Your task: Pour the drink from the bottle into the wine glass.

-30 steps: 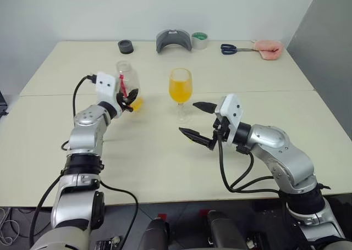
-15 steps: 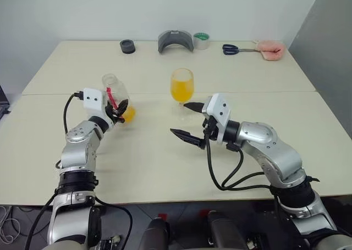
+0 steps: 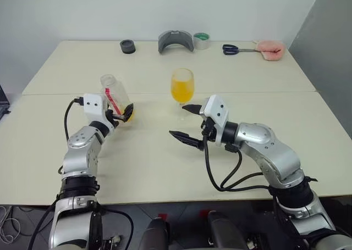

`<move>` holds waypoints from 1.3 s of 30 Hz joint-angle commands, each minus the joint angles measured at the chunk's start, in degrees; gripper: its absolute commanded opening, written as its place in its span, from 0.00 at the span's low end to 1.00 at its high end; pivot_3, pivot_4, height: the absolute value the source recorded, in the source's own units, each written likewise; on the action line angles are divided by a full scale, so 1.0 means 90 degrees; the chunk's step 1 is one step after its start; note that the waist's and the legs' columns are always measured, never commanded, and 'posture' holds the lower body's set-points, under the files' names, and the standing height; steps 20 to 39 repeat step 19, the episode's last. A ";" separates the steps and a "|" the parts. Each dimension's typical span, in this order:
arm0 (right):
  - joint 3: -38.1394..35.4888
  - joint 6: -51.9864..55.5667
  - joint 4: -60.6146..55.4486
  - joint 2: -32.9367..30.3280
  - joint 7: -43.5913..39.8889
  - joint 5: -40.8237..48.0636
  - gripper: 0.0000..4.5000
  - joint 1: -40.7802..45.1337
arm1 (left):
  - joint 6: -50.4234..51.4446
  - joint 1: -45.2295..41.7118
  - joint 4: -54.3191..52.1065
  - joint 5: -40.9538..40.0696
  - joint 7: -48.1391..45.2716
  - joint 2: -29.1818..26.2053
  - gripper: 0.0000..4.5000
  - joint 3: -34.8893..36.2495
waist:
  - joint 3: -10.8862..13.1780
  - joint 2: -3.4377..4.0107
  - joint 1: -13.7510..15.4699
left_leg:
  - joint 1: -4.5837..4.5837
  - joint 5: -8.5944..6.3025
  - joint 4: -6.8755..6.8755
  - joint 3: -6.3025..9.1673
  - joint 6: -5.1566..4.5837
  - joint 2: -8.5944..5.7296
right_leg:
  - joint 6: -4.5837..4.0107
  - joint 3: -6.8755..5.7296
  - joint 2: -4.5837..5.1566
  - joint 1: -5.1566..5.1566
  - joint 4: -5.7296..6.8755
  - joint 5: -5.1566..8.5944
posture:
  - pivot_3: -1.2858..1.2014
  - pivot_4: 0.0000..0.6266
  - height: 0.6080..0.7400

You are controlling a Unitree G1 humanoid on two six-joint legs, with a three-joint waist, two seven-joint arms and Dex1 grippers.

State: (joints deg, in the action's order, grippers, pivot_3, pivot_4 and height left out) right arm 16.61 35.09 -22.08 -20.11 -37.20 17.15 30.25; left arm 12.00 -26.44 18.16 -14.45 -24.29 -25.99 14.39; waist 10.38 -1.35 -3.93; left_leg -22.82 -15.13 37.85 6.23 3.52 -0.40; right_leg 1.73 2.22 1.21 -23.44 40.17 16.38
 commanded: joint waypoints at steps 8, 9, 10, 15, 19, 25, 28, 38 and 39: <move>-0.0498 -0.1486 0.0106 0.0332 0.0986 -0.0655 1.00 -0.1651 | 0.0153 0.1336 -0.2264 0.0324 0.0984 0.0156 1.00 0.0158 | -0.0003 -0.0003 0.0082 | 0.0000 -0.0002 -0.0003 -0.0002 -0.0001 0.0009 | 0.0001 0.0007 0.0007 0.0003 -0.0007 -0.0001 | 0.52 0.24 1.00; -0.0596 -0.1606 0.0164 0.0469 0.1179 -0.0678 1.00 -0.1834 | 0.0187 0.1514 -0.2508 0.0320 0.1031 0.0200 1.00 0.0136 | -0.0002 -0.0003 0.0083 | 0.0001 -0.0002 -0.0004 -0.0002 -0.0001 0.0008 | 0.0001 0.0005 0.0007 0.0004 -0.0009 -0.0001 | 0.52 0.24 1.00; -0.0664 -0.1712 0.0225 0.0579 0.1359 -0.0741 1.00 -0.1977 | 0.0217 0.1663 -0.2701 0.0304 0.1061 0.0232 1.00 0.0127 | -0.0003 -0.0003 0.0084 | 0.0002 -0.0003 -0.0005 -0.0003 0.0000 0.0008 | 0.0001 0.0006 0.0006 0.0005 -0.0010 -0.0001 | 0.52 0.24 1.00; -0.0845 -0.2060 0.0394 0.1022 0.2040 -0.1060 1.00 -0.2324 | 0.0303 0.2108 -0.3128 0.0044 0.1021 0.0378 1.00 0.0230 | -0.0003 -0.0003 0.0087 | 0.0011 -0.0003 -0.0006 -0.0011 0.0000 0.0007 | 0.0002 0.0009 0.0002 0.0012 -0.0011 -0.0001 | 0.52 0.24 1.00; -0.0990 -0.2326 0.0574 0.1215 0.2328 -0.1166 1.00 -0.2451 | 0.0075 0.2240 -0.3152 0.0062 0.0881 0.0371 1.00 0.0165 | -0.0003 -0.0003 0.0091 | 0.0011 -0.0004 -0.0007 -0.0010 0.0001 0.0006 | 0.0002 0.0007 -0.0002 0.0015 -0.0014 -0.0001 | 0.52 0.24 1.00; -0.0990 -0.2326 0.0574 0.1215 0.2328 -0.1166 1.00 -0.2451 | 0.0075 0.2240 -0.3152 0.0062 0.0881 0.0371 1.00 0.0165 | -0.0003 -0.0003 0.0091 | 0.0011 -0.0004 -0.0007 -0.0010 0.0001 0.0006 | 0.0002 0.0007 -0.0002 0.0015 -0.0014 -0.0001 | 0.52 0.24 1.00; -0.0990 -0.2326 0.0574 0.1215 0.2328 -0.1166 1.00 -0.2451 | 0.0075 0.2240 -0.3152 0.0062 0.0881 0.0371 1.00 0.0165 | -0.0003 -0.0003 0.0091 | 0.0011 -0.0004 -0.0007 -0.0010 0.0001 0.0006 | 0.0002 0.0007 -0.0002 0.0015 -0.0014 -0.0001 | 0.52 0.24 1.00; -0.0990 -0.2326 0.0574 0.1215 0.2328 -0.1166 1.00 -0.2451 | 0.0075 0.2240 -0.3152 0.0062 0.0881 0.0371 1.00 0.0165 | -0.0003 -0.0003 0.0091 | 0.0011 -0.0004 -0.0007 -0.0010 0.0001 0.0006 | 0.0002 0.0007 -0.0002 0.0015 -0.0014 -0.0001 | 0.52 0.24 1.00; -0.0990 -0.2326 0.0574 0.1215 0.2328 -0.1166 1.00 -0.2451 | 0.0075 0.2240 -0.3152 0.0062 0.0881 0.0371 1.00 0.0165 | -0.0003 -0.0003 0.0091 | 0.0011 -0.0004 -0.0007 -0.0010 0.0001 0.0006 | 0.0002 0.0007 -0.0002 0.0015 -0.0014 -0.0001 | 0.52 0.24 1.00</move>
